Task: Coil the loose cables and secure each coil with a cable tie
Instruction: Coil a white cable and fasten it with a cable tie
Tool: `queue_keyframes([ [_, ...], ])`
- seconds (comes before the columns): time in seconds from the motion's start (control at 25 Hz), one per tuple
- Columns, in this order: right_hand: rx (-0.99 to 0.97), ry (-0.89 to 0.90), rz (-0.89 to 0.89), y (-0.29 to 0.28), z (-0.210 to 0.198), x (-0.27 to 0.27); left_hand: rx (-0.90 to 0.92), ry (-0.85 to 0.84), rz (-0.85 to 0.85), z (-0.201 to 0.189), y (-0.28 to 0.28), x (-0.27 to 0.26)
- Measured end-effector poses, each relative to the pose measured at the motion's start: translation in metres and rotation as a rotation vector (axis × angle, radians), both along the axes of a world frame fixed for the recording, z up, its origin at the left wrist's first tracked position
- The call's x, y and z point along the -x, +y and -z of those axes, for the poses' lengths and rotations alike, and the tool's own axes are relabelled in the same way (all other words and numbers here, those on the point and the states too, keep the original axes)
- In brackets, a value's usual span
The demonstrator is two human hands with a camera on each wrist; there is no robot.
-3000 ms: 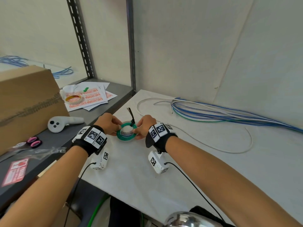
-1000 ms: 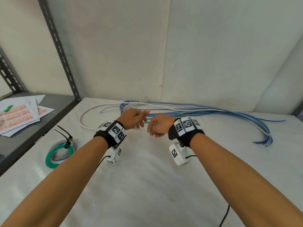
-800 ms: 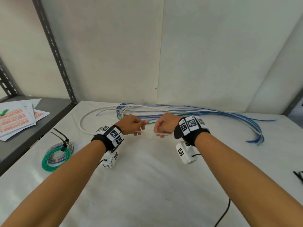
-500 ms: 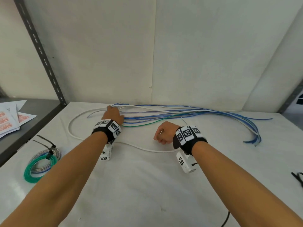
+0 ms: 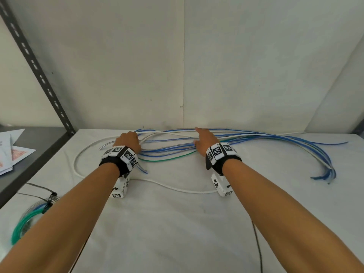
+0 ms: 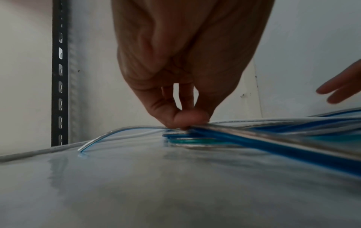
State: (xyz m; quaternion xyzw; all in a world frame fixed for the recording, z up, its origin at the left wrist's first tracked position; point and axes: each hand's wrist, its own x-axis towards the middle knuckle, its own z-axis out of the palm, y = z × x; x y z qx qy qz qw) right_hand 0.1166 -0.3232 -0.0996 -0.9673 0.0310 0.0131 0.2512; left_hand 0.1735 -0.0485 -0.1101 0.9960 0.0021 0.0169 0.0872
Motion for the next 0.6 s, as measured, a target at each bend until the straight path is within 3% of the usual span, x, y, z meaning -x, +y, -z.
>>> queue_keyframes([
  [0.32,0.289,0.075,-0.067,-0.008,0.002,-0.021,0.172,-0.012,-0.054,0.004,0.003,0.003],
  [0.44,0.199,-0.128,-0.029,-0.012,-0.006,-0.010,0.186,-0.055,-0.074,-0.002,-0.002,0.013],
  [0.6,0.159,-0.542,0.076,-0.017,-0.043,0.008,0.344,-0.506,0.113,-0.033,-0.024,0.036],
])
